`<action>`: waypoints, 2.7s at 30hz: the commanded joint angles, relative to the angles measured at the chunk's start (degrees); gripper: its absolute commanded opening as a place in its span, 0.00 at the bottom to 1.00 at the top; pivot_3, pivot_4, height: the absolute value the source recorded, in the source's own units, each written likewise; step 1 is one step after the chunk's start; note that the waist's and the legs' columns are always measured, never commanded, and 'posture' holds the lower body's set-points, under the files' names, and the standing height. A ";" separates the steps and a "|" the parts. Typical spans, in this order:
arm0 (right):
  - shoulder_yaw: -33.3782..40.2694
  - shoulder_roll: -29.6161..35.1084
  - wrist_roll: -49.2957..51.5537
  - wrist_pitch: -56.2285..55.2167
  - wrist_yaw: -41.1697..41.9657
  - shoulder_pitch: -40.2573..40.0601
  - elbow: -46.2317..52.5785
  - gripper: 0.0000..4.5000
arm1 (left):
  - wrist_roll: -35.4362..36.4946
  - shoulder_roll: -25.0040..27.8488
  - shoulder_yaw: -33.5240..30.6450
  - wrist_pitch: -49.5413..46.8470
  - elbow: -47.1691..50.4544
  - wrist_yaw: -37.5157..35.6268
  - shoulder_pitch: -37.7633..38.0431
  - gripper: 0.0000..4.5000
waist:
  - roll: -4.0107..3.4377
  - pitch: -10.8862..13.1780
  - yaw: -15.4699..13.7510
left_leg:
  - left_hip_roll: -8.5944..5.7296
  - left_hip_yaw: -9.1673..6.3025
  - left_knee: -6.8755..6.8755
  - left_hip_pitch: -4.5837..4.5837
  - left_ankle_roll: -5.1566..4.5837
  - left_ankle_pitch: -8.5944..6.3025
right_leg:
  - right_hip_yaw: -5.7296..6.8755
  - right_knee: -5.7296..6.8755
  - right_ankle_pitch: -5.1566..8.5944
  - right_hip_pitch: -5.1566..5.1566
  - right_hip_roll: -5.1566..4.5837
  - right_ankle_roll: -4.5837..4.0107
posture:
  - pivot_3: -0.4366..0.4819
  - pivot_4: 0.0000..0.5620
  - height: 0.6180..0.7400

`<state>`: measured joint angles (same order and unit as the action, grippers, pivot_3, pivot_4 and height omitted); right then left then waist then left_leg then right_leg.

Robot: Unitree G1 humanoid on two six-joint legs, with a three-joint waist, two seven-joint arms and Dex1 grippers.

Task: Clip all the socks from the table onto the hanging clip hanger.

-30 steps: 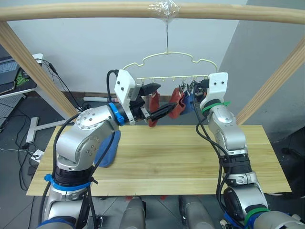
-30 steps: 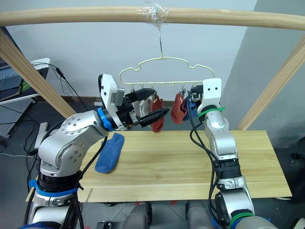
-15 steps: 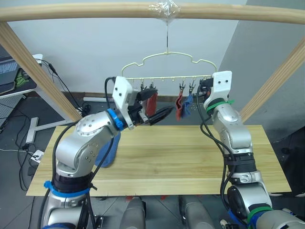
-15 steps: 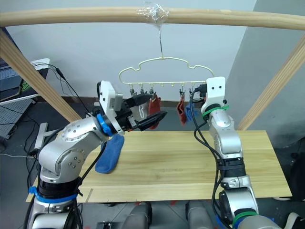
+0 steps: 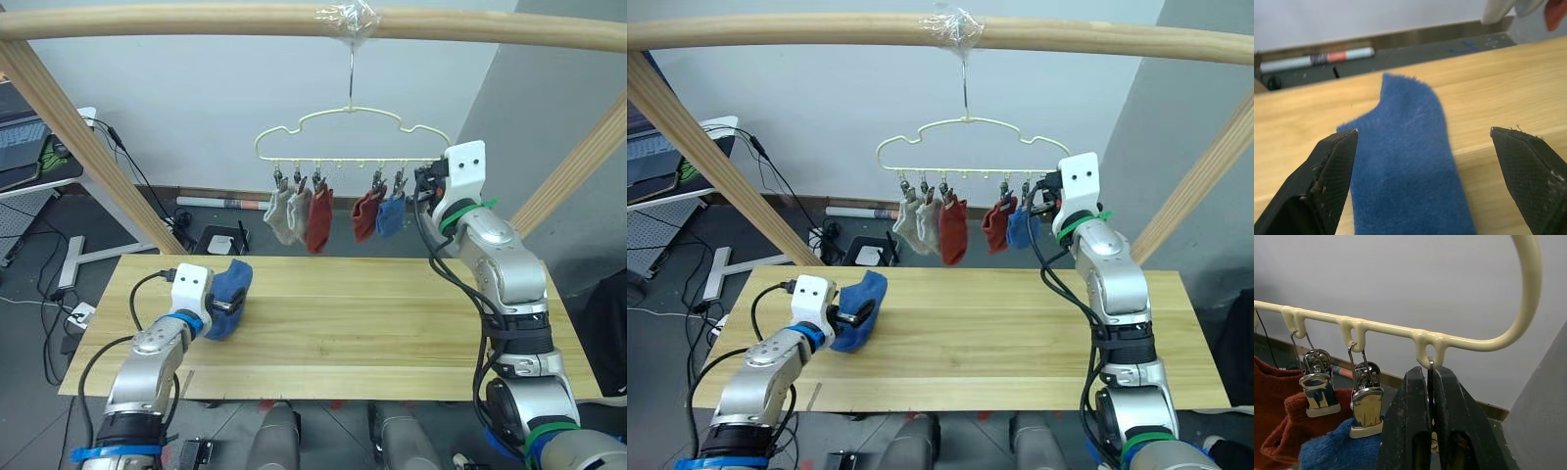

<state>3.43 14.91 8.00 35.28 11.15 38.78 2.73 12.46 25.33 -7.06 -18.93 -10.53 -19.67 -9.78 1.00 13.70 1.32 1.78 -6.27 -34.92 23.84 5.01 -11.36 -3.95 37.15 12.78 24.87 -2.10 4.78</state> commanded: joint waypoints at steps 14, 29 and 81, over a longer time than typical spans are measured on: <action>1.34 2.16 0.29 3.92 0.10 -0.83 6.11 0.00 | -3.31 -2.52 -0.98 10.57 -29.32 0.66 -13.17 1.00 | 0.01 -0.01 0.45 | 0.00 0.00 0.01 0.00 0.00 0.00 | 0.02 -0.03 -0.09 -0.01 0.00 -0.10 | 0.51 0.40 1.00; 4.13 2.40 2.84 8.26 -0.36 1.71 5.26 0.00 | -2.85 -5.37 -0.85 9.21 -28.86 -3.17 -12.01 0.13 | 0.00 -0.01 0.41 | -0.01 -0.03 -0.01 -0.16 0.00 0.00 | 0.02 -0.02 0.01 -0.23 0.00 0.09 | 0.50 0.41 1.00; 26.89 -5.52 17.54 57.19 -6.85 17.56 12.26 0.00 | 15.49 -36.63 13.46 -12.02 4.91 -7.27 -22.31 0.00 | -0.02 0.00 1.91 | -0.08 -0.10 -0.04 0.00 -0.03 -0.01 | 0.11 -0.22 0.07 -0.25 -0.04 0.13 | 0.40 0.39 1.00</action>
<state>29.30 9.25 25.87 92.05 4.55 55.23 13.05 27.10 -10.10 4.83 -31.66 -8.30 -25.62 -30.48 0.98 13.71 3.23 1.70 -6.37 -34.95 23.86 4.97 -11.37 -3.84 36.92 12.85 24.62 -2.15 4.92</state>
